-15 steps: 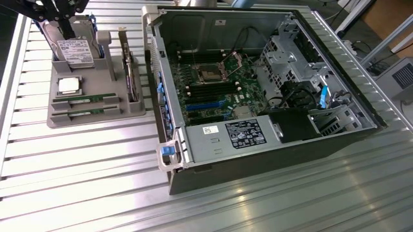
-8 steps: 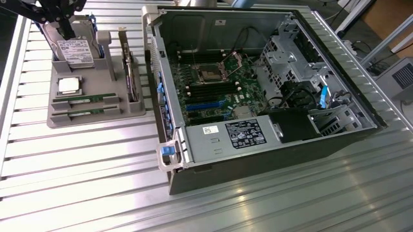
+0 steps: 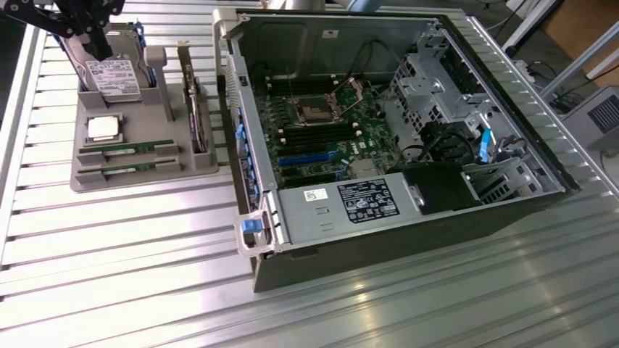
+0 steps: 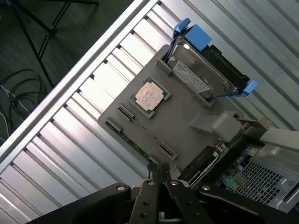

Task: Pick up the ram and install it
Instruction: 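Pick up the ram and move it above insertion slot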

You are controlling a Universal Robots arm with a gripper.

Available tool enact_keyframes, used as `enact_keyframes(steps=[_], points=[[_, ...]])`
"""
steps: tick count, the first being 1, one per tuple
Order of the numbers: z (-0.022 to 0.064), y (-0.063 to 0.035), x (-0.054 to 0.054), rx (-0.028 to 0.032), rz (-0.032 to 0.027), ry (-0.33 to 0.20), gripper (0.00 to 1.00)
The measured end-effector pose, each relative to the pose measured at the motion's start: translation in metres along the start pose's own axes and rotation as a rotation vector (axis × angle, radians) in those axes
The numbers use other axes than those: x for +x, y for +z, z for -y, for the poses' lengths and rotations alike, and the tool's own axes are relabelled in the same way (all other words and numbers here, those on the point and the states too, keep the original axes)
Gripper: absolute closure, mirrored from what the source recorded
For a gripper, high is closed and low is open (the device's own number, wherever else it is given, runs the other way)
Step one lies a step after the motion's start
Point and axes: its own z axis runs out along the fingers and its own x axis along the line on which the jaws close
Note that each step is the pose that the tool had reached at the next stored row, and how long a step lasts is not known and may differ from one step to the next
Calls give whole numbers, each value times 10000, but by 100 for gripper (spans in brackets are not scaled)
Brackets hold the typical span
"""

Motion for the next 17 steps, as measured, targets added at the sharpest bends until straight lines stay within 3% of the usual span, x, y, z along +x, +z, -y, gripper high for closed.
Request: enact_keyframes(steps=[3,10,12,17], points=[[0,2,0,-14,-30,-700,90],[1,4,0,-35,-68,-1609,90],[0,5,0,-46,-89,-2131,90],[0,6,0,-58,-112,-2691,90]])
